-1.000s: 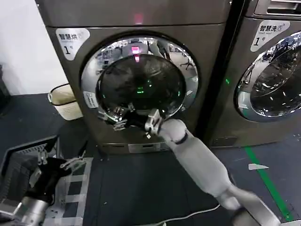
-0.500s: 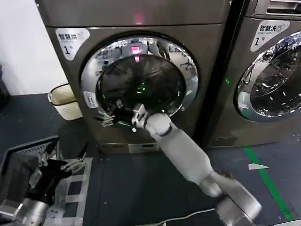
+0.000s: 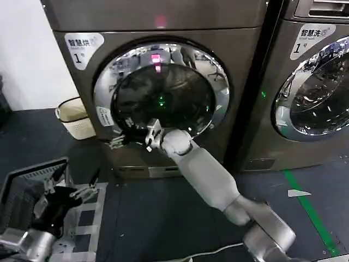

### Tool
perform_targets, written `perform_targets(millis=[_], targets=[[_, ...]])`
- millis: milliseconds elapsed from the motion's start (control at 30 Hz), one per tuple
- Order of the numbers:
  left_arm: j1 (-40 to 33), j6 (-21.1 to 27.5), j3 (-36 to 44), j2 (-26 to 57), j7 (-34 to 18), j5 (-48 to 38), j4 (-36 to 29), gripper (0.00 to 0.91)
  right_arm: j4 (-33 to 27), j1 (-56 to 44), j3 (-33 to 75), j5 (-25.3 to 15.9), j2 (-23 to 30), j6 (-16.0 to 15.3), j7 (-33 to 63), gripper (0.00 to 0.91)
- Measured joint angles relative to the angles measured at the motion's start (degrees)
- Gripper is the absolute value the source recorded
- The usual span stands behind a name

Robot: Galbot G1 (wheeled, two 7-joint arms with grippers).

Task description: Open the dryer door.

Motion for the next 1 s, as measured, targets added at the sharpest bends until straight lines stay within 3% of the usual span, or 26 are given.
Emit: perform_targets(millis=[133,367,767,1000], targets=[[-1.73,0.02,-1.22,1.33,1.09,-1.1,1.72,0.907,2.16,-0.8,0.12,0.87,-1.81,-0.93,-2.47,0.907],[-4.81,-5.1,-5.01,4.22,8.23,-7.2,8.07,0.907,8.78,-3.56,0.54,4.41,-5.62,-0.33,-8.65,0.907],[-10.44,-8.04,-7.76,9.92,10.07,-9.98,16.27,0.907,18.2,-9.14,4.26,5.94,-11.21,-0.67,-22.58,0.907],[-13.84,-5.94,-5.5,14.28,10.27,-15.22,20.02,0.907,22.45,-13.14,7.56,7.34,-16.36,1.25,-29.72,0.907]])
